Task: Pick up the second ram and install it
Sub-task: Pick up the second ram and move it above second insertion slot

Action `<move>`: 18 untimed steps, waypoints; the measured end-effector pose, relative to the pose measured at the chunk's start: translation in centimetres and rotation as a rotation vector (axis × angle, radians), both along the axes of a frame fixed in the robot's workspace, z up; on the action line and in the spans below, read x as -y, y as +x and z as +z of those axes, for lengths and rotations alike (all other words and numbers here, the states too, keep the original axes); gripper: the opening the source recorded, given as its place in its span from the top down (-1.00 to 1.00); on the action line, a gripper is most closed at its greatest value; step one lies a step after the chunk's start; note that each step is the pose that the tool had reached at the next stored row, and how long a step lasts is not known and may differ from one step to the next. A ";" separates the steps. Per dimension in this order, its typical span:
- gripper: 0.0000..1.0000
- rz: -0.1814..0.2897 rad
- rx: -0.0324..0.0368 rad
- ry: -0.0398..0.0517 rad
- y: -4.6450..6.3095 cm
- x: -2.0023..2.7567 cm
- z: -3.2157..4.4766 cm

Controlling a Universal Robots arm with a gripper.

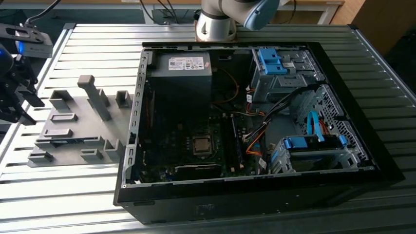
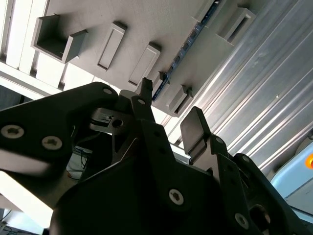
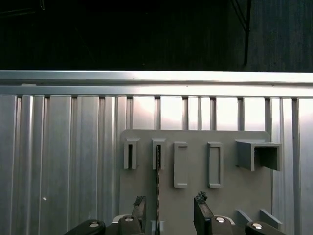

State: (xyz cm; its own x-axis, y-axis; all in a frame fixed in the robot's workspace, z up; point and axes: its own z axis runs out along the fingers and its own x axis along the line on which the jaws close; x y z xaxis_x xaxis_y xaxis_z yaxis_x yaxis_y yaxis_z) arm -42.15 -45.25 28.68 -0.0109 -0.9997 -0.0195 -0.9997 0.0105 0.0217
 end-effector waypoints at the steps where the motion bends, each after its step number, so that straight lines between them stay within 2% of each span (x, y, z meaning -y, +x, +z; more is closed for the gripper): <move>1: -0.01 0.000 -0.0003 -0.0003 0.0 0.01 -0.10; 8: -0.01 -0.001 -0.0001 -0.0002 0.0 0.02 -0.81; 12: -0.01 -0.023 0.0006 -0.0002 0.0 0.02 -1.17; 15: -0.01 -0.044 0.0004 -0.0005 0.0 0.02 -1.26; 18: -0.01 -0.045 0.0007 -0.0002 0.0 0.02 -1.29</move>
